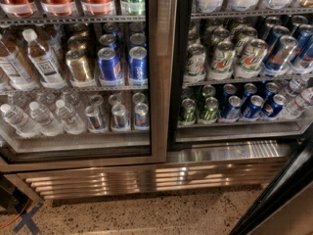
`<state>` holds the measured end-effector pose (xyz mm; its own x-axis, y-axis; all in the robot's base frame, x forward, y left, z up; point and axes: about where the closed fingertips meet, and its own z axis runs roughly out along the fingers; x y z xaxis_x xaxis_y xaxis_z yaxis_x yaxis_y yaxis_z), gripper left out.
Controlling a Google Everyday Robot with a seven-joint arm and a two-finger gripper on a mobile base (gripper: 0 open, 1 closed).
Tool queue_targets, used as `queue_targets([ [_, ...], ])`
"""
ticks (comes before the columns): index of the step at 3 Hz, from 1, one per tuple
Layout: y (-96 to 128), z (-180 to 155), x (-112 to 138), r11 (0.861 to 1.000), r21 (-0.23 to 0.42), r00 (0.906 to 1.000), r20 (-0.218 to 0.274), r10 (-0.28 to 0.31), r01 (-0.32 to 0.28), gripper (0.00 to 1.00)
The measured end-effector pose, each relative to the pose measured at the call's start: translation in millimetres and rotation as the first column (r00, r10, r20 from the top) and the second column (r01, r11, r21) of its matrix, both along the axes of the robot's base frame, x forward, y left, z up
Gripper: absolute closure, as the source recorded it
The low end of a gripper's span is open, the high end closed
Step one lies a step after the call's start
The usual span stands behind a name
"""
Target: Open right fridge door
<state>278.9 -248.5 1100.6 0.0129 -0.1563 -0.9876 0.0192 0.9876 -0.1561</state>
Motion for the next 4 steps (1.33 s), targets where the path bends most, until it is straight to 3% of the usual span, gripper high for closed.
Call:
queue_targets([
  [4, 0.0, 0.0, 0.0, 1.000, 0.000, 1.0000, 0.000, 0.000, 0.000, 0.68],
])
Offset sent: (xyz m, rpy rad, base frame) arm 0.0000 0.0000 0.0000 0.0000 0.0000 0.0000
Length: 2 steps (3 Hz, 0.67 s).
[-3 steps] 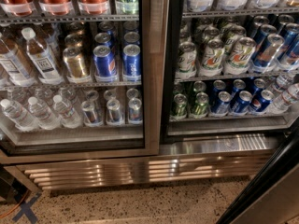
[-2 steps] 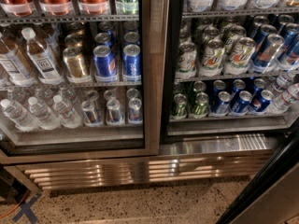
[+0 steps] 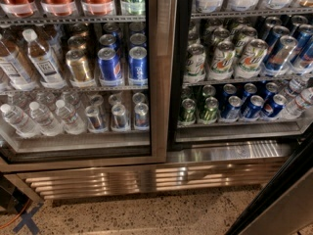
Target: Open right fridge door
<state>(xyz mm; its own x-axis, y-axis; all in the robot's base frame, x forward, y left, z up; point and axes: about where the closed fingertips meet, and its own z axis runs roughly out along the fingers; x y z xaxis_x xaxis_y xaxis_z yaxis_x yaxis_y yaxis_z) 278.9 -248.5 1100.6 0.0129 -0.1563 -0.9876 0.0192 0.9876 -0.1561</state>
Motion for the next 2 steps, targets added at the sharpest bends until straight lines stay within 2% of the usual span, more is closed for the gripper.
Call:
queue_targets([
  [1, 0.0, 0.0, 0.0, 1.000, 0.000, 1.0000, 0.000, 0.000, 0.000, 0.72],
  [2, 0.0, 0.0, 0.0, 1.000, 0.000, 1.0000, 0.000, 0.000, 0.000, 0.72],
])
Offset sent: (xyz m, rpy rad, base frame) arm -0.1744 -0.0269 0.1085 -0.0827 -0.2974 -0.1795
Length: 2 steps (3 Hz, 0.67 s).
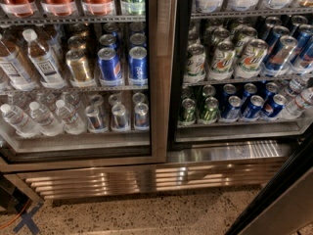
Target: Open right fridge door
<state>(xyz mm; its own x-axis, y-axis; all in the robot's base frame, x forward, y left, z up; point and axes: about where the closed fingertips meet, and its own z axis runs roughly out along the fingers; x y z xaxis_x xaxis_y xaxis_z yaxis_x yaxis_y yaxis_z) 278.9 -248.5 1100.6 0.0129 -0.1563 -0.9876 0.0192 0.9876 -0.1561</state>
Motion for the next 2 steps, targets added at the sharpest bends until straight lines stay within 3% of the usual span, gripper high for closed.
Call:
queue_targets([
  [1, 0.0, 0.0, 0.0, 1.000, 0.000, 1.0000, 0.000, 0.000, 0.000, 0.72],
  [2, 0.0, 0.0, 0.0, 1.000, 0.000, 1.0000, 0.000, 0.000, 0.000, 0.53],
])
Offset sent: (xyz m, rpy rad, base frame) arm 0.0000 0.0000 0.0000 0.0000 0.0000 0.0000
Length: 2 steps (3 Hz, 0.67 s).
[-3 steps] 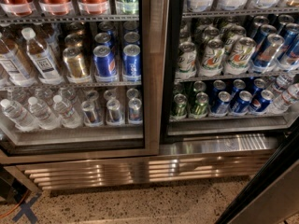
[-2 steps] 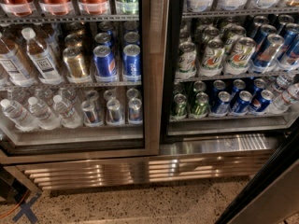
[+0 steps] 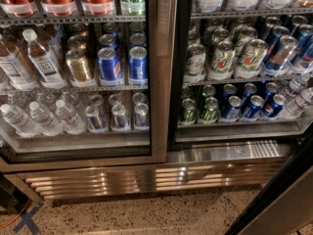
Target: Open right fridge door
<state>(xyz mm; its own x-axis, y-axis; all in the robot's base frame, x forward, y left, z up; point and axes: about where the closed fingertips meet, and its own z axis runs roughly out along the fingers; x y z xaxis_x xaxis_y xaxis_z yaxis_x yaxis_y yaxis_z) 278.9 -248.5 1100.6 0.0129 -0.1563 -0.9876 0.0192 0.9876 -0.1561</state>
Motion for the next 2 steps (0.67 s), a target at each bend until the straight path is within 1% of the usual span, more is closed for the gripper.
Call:
queue_targets([
  [1, 0.0, 0.0, 0.0, 1.000, 0.000, 1.0000, 0.000, 0.000, 0.000, 0.41],
  [2, 0.0, 0.0, 0.0, 1.000, 0.000, 1.0000, 0.000, 0.000, 0.000, 0.36],
])
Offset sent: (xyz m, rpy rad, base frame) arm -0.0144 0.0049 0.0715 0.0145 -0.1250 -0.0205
